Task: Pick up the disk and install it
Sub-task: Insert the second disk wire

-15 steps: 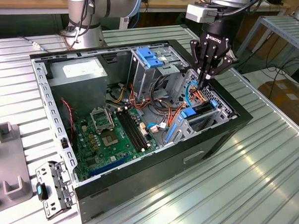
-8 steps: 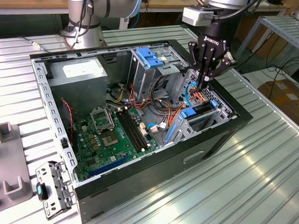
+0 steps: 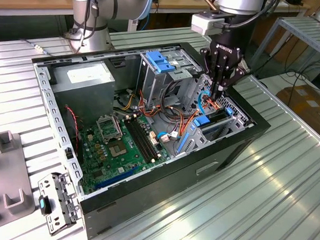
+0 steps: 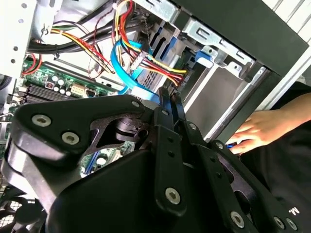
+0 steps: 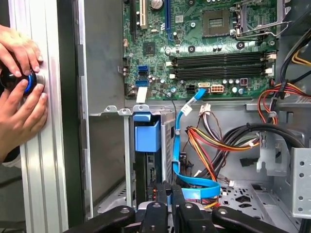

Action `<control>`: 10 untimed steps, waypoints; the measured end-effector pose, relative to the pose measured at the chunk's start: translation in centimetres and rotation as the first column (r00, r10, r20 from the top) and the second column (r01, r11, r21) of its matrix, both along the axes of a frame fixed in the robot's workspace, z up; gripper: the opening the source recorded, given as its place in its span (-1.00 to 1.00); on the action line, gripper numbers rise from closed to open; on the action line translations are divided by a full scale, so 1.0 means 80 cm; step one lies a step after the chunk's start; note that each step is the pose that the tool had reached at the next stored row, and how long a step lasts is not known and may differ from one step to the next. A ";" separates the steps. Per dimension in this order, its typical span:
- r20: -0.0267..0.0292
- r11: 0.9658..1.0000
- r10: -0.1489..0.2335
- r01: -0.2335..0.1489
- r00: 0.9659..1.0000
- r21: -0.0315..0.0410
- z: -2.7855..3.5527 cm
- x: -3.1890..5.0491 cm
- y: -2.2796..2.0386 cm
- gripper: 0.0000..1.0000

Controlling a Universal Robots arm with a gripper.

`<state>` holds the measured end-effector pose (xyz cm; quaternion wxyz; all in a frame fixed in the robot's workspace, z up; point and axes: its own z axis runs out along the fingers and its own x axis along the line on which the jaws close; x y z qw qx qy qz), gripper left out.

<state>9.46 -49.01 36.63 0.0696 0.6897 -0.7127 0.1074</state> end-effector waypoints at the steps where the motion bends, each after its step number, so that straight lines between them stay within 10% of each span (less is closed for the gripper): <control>1: 0.002 1.000 0.000 0.000 1.000 0.003 -0.0011 -0.002 -0.0034 -0.68; 10: 0.012 0.998 0.006 -0.006 1.000 0.059 -0.0061 -0.006 -0.0308 -0.68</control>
